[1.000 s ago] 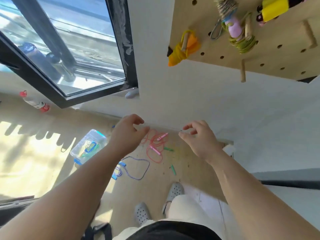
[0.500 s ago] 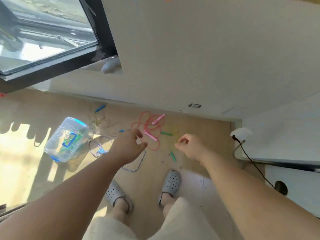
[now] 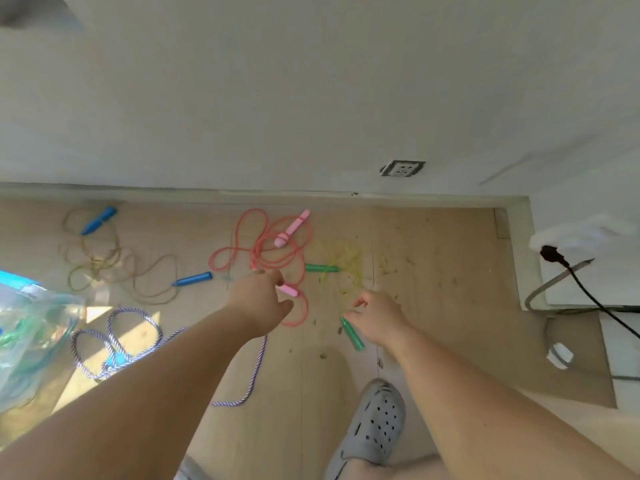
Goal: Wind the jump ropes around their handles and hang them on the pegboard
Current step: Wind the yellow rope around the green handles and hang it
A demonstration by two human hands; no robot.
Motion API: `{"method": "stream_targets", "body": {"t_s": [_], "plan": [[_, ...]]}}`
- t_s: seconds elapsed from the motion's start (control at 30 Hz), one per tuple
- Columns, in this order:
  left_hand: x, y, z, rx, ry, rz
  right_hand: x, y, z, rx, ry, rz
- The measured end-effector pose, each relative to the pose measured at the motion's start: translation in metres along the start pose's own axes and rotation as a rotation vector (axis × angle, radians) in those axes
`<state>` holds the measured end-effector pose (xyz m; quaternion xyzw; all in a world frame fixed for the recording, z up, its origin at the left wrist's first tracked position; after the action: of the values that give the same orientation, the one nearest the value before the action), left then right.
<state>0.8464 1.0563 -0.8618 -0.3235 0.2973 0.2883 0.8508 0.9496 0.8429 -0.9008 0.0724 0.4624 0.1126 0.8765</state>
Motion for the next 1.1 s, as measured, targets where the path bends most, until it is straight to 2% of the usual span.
{"method": "stream_targets", "body": {"t_s": [0.2, 0.37, 0.5, 0.67, 0.77, 0.87, 1.0, 1.1], "plan": [[0.115, -0.001, -0.062, 0.185, 0.024, -0.135, 0.101, -0.035, -0.057, 0.047, 0.066, -0.084], [0.176, -0.014, -0.112, 0.522, 0.100, -0.295, 0.144, -0.056, -0.109, 0.077, 0.164, -0.142], [0.197, -0.013, -0.156, 0.803, 0.244, -0.338, 0.146, -0.059, -0.133, -0.122, 0.147, -0.091], [0.201, -0.015, -0.172, 0.897, 0.230, -0.351, 0.140, -0.061, -0.148, -0.369, 0.221, -0.049], [0.191, -0.023, -0.168, 0.782, 0.225, -0.349, 0.137, -0.057, -0.143, -0.394, 0.194, -0.066], [0.184, -0.025, -0.160, 0.497, 0.114, -0.298, 0.139, -0.059, -0.140, -0.251, 0.180, -0.114], [0.156, -0.016, -0.126, -0.070, -0.082, -0.166, 0.124, -0.050, -0.124, 0.224, 0.158, -0.125], [0.110, -0.003, -0.098, -0.596, -0.105, 0.079, 0.089, -0.032, -0.094, 0.657, 0.136, -0.140]]}}
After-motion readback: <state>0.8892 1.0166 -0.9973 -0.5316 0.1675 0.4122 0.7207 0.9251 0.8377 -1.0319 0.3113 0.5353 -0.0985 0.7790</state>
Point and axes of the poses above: each hand's wrist, its own x-axis towards the middle knuckle, its own z-axis out of the back of the hand, y = z × x, the point moved 6 cm from there along x, towards the middle knuckle, and after that the axes turned 5 degrees about -x, right-handed, at the moved point
